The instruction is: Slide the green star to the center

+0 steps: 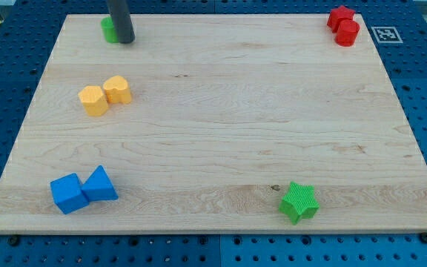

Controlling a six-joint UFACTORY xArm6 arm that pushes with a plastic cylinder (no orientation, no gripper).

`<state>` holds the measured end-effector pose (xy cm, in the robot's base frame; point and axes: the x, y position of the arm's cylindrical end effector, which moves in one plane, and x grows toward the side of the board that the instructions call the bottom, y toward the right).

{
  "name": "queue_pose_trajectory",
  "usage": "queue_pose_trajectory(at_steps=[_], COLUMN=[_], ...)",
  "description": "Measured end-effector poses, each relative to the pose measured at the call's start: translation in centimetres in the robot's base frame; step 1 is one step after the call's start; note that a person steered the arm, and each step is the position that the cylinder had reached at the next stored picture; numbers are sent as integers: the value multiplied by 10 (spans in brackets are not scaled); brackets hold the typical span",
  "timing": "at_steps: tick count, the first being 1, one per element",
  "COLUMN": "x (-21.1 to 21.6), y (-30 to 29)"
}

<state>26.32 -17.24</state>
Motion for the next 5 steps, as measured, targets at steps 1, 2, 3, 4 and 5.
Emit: queue_pose_trajectory(at_steps=[1,2,3,4,5], x=[-3,-12,3,14,14], y=[-18,-25,-24,-17,-17])
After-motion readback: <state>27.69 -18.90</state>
